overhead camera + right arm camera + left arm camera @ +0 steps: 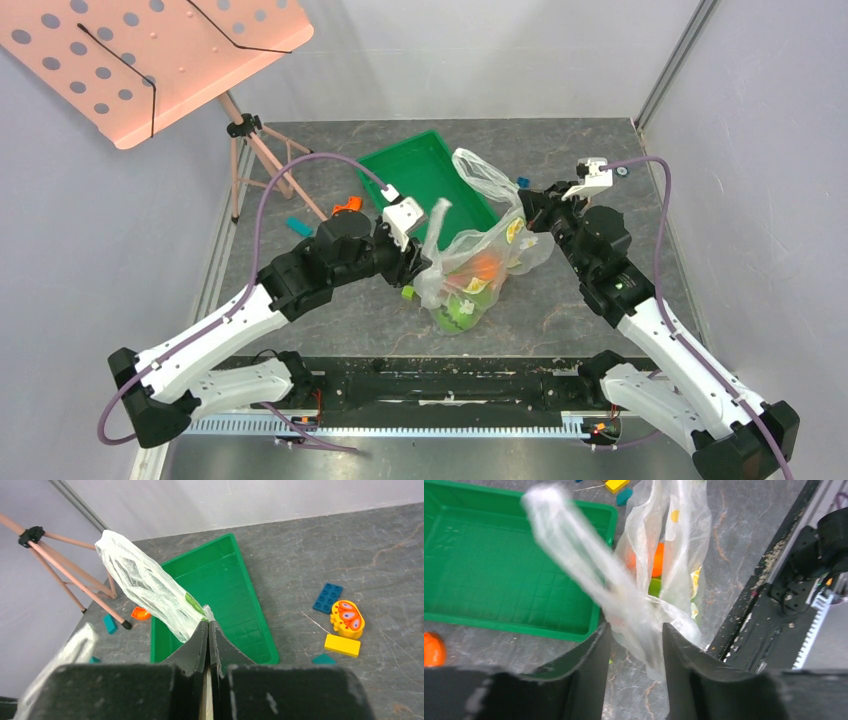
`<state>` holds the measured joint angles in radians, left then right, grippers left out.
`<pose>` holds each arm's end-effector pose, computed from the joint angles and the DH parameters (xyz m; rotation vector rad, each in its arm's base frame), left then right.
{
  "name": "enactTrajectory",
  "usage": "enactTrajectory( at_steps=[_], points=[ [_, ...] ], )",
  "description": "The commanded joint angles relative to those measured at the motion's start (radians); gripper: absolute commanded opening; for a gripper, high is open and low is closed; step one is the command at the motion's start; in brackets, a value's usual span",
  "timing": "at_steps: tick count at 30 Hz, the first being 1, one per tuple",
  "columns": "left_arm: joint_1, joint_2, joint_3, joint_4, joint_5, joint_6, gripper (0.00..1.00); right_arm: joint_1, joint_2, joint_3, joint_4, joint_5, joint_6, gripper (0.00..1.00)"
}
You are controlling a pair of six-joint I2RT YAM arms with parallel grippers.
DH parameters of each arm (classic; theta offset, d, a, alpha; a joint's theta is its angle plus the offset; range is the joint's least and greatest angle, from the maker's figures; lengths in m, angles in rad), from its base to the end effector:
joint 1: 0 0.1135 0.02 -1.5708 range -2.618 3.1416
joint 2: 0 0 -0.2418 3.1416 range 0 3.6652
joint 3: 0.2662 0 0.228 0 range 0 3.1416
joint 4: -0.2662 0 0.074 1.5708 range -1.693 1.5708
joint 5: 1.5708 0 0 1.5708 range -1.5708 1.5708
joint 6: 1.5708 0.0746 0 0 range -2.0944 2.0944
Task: Take the fake fruits out of the plastic bag
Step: Untie the plastic bag at the center of the board.
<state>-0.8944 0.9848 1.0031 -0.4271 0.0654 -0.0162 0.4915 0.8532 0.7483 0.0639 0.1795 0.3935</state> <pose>0.1473 -0.1912 0.3199 0.9059 1.8258 -0.6482 0.2120 0.0984 0.3262 0.0609 1.6367 0.5380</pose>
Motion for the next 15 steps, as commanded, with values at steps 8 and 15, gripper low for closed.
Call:
enactTrajectory(
  at_steps=[8,15],
  points=[
    [-0.003,0.205,0.224,-0.049,0.169,0.048,0.66,-0.005,-0.019,0.029,0.074,-0.119,-0.029,0.00],
    [-0.005,0.276,0.268,-0.028,0.258,0.043,0.70,-0.005,-0.019,0.036,0.071,-0.156,-0.038,0.00]
  ],
)
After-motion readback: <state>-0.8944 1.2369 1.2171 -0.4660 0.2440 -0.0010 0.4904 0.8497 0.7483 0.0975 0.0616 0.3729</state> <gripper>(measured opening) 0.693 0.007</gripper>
